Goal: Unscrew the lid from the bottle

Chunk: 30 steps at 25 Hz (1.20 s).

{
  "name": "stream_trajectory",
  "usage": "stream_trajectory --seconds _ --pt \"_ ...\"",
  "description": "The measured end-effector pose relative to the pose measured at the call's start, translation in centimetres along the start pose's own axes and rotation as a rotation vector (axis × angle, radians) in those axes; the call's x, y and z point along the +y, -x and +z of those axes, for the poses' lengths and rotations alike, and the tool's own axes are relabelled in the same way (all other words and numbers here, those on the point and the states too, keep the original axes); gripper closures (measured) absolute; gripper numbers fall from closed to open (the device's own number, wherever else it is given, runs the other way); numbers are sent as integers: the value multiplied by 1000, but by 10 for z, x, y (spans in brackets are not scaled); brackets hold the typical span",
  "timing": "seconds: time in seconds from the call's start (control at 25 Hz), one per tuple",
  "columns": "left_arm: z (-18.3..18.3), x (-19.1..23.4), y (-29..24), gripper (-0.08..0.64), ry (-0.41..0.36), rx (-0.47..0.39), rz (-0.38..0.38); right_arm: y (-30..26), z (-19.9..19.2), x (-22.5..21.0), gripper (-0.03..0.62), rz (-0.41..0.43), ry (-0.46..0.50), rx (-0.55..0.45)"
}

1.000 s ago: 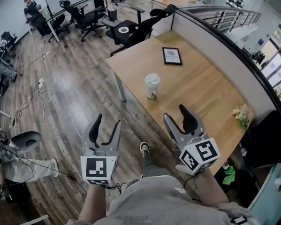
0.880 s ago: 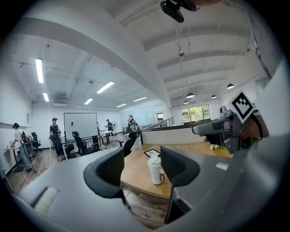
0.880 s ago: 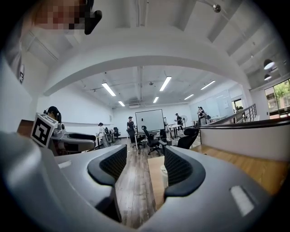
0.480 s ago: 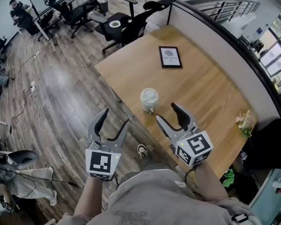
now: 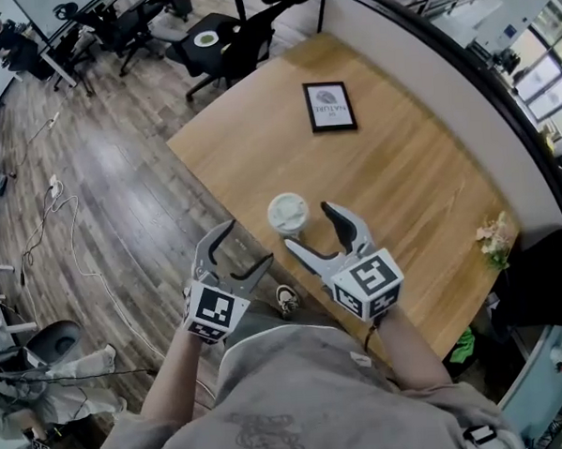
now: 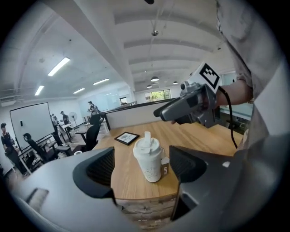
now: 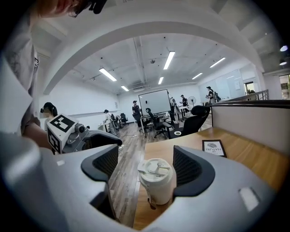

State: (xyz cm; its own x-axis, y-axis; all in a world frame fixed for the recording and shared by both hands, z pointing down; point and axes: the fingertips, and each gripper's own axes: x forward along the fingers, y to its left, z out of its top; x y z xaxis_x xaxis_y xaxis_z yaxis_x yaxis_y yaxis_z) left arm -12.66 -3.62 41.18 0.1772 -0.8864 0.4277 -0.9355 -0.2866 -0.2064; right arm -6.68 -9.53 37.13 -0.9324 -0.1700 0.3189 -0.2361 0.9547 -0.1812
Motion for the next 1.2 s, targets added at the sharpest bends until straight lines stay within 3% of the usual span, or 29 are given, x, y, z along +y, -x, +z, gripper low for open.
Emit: stream_trajectory --seconds 0.52,0.88,1.2 --pt "-61 9 -84 171 -128 32 -322 -68 -30 -21 222 -38 -78 127" --pt "-82 -17 -120 120 -189 -20 -666 -86 -49 -36 218 -165 -203 177" --pt "-94 -28 -145 120 -303 -64 -933 -95 -54 -49 193 -295 -313 129"
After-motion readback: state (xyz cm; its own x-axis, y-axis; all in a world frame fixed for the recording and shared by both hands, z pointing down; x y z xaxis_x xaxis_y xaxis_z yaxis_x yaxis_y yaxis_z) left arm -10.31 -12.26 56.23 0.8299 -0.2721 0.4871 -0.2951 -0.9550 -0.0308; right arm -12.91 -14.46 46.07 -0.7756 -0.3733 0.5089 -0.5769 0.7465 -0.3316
